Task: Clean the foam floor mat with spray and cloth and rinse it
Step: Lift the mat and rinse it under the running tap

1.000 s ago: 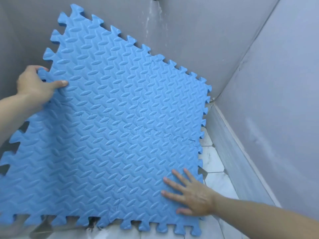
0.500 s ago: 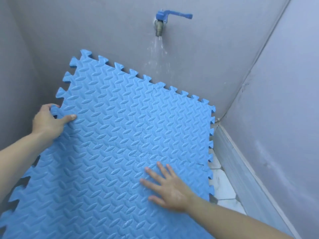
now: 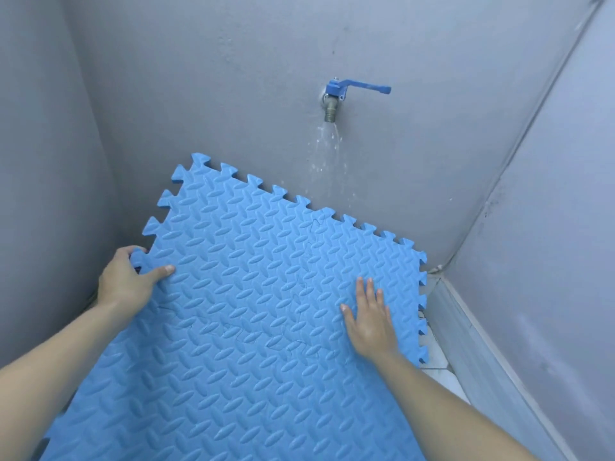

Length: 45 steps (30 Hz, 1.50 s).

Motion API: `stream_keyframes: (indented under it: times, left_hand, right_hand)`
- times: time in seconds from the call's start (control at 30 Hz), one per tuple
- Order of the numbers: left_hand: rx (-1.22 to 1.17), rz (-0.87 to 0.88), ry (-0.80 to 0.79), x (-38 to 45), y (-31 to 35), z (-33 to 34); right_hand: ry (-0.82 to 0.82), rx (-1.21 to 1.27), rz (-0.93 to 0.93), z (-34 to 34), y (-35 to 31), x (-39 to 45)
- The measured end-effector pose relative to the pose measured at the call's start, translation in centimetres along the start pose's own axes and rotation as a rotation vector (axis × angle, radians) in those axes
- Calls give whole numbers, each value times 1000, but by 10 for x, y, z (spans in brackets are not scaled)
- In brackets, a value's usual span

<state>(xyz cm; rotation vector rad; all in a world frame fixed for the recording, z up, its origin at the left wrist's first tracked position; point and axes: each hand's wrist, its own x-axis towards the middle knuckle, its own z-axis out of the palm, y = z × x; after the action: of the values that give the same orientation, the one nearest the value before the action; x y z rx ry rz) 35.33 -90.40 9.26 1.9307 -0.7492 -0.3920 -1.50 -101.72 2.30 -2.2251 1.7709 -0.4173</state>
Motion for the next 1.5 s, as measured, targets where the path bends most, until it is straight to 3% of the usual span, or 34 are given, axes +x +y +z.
stream_keyframes:
  times: [0.1, 0.27, 0.4, 0.6, 0.87, 1.1, 1.3, 1.37, 1.5]
  left_hand:
    - [7, 8, 3, -2, -1, 2]
    - [18, 54, 4, -4, 0, 0]
    - [45, 139, 24, -9, 1, -2]
    - [45, 179, 47, -10, 0, -5]
    - [48, 191, 49, -8, -4, -4]
    - [93, 202, 64, -8, -4, -4]
    - [86, 200, 58, -12, 1, -6]
    - [78, 183, 52, -14, 4, -7]
    - [80, 170, 50, -14, 6, -8]
  right_hand:
    - [179, 3, -134, -28, -24, 13]
    - [617, -53, -318, -139, -94, 67]
    - [755, -207, -332, -203, -135, 93]
    - [679, -371, -301, -209, -139, 104]
    - [539, -349, -230, -210, -143, 107]
    - [401, -280, -208, -217, -147, 113]
    - [351, -14, -268, -202, -115, 89]
    - [321, 144, -108, -150, -56, 59]
    - [46, 489, 630, -43, 64, -35]
